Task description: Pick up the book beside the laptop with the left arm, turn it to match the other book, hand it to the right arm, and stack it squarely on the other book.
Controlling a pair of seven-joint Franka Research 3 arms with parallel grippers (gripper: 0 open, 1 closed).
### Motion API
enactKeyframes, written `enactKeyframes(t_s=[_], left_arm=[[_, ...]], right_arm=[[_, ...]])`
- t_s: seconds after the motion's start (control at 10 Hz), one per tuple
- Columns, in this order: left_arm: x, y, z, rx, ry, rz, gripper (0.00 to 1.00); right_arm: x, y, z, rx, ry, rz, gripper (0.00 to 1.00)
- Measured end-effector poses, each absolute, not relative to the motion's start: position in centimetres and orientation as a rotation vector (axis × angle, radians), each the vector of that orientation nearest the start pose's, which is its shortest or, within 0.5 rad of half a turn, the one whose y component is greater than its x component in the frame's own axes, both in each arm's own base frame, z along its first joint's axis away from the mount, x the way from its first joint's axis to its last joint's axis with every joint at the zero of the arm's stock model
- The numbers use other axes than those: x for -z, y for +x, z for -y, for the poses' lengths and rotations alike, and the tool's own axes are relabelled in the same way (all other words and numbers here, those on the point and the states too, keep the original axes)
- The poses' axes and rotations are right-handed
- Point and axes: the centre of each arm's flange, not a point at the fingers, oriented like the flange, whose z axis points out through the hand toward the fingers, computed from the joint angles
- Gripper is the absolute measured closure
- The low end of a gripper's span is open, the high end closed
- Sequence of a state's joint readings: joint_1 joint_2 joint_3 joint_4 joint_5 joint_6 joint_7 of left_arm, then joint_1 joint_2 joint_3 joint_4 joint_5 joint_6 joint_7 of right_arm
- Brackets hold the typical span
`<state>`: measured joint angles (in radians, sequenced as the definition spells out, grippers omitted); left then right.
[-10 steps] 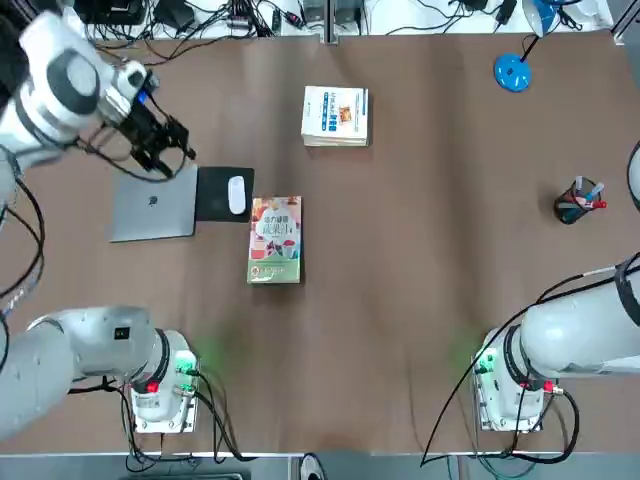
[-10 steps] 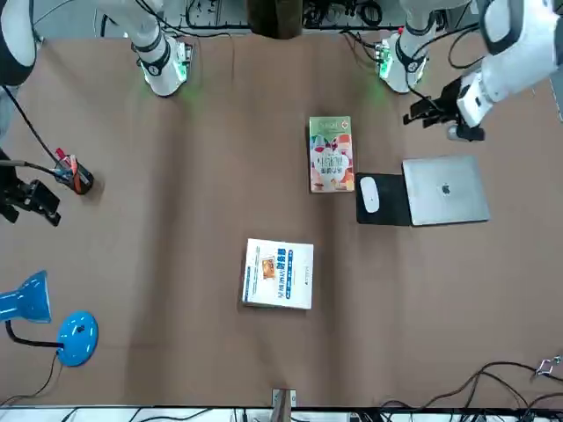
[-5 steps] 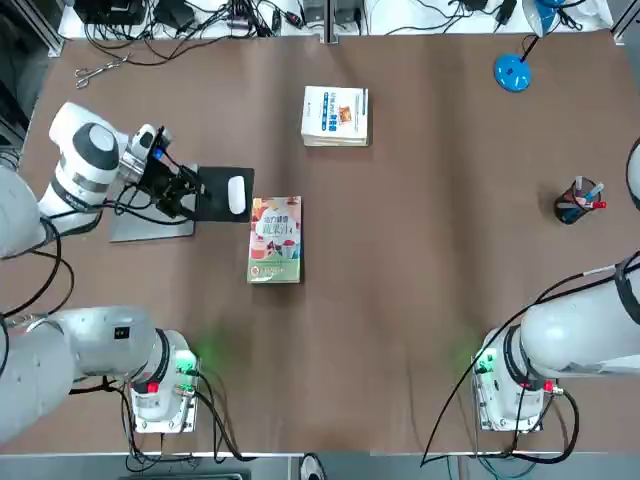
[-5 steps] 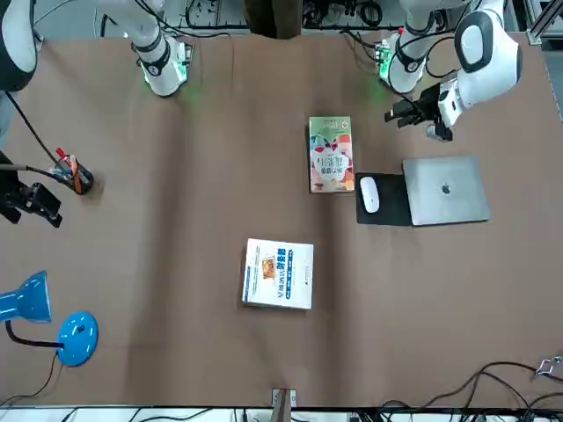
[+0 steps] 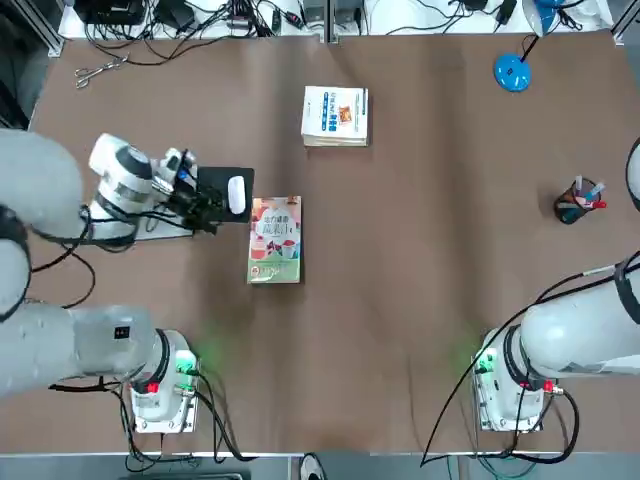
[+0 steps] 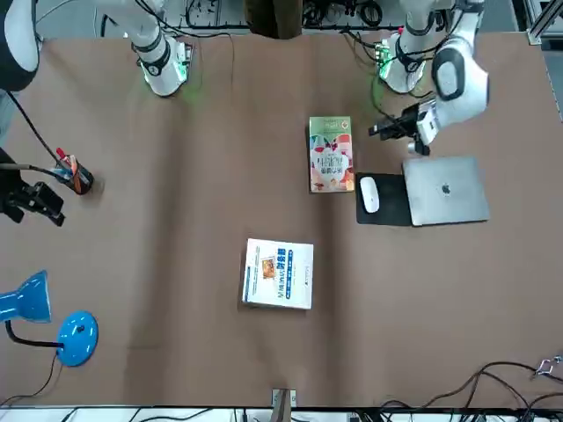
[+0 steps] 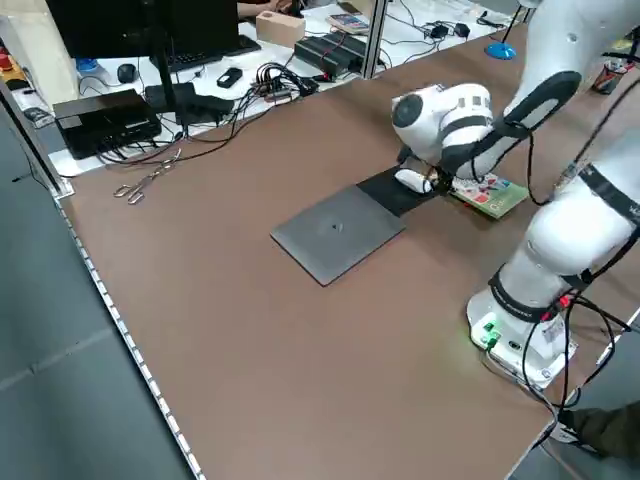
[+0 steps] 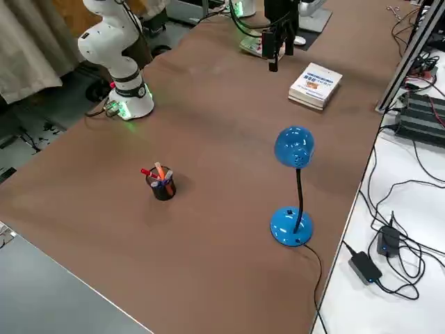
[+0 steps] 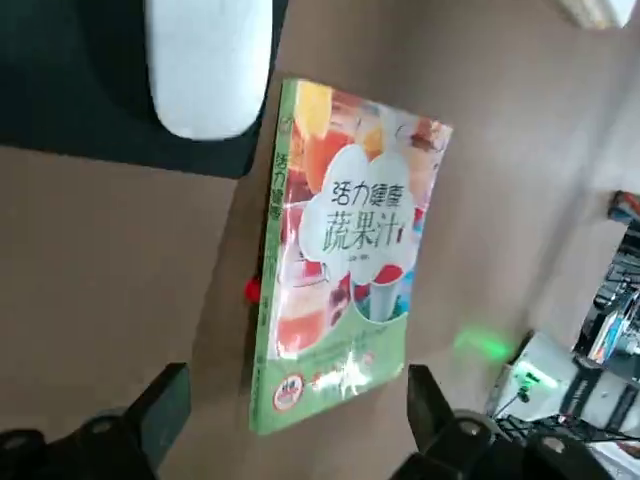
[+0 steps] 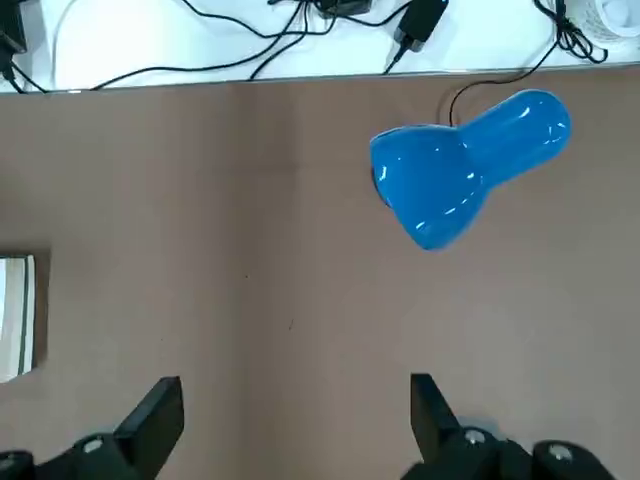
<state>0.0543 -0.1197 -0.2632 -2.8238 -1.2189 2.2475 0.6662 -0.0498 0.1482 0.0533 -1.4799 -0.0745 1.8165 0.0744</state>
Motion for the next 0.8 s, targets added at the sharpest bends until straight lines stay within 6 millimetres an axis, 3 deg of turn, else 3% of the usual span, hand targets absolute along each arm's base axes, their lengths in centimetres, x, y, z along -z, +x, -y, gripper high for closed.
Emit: enactKeyframes(t_s=[0.2, 0.8], left_arm=[[-18.4, 30.2, 11.0, 0.303, 2.352, -0.137, 0.04], [-14.1, 28.3, 11.2, 0.321, 2.27, -0.158, 0.06]], right_arm=[[-60.5, 62.3, 0.7, 0.301, -3.18, -0.101, 0.0], [-60.1, 61.9, 1.8, 0.234, -3.153, -0.148, 0.0]])
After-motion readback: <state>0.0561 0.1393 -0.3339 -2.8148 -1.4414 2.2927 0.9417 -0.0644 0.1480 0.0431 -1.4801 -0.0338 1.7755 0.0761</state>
